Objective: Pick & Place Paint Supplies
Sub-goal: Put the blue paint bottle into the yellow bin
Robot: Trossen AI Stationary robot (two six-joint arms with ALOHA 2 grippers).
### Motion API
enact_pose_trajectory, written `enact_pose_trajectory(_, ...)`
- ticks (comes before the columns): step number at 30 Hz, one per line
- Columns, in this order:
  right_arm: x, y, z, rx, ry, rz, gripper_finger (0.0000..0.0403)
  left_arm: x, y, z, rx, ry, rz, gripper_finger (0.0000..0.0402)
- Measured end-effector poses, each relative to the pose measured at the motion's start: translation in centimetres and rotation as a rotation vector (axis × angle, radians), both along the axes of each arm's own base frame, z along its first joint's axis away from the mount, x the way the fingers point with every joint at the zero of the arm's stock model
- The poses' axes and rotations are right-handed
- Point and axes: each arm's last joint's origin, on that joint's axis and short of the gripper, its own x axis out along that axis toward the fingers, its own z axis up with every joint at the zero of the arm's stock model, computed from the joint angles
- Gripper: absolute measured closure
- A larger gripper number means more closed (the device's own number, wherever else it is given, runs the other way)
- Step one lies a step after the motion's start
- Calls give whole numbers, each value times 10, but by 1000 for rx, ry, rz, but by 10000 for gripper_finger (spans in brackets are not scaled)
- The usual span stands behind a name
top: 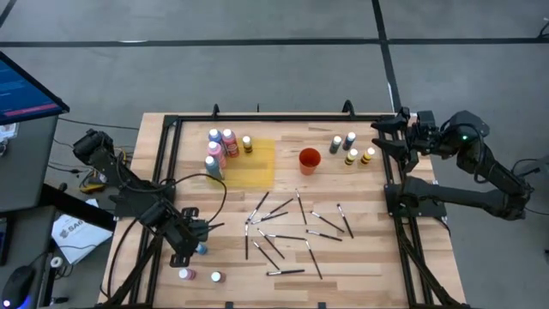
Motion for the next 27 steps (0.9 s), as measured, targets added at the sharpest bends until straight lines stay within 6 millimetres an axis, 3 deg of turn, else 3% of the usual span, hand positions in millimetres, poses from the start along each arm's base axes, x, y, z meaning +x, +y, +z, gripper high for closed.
enact_pose_trajectory(18,0,0,0,13,-2,1,155,-3,-9,-6,47,-39,-28,174)
enact_pose_trajectory(27,0,0,0,15,-2,0,155,1,-13,-14,66,-20,-28,187)
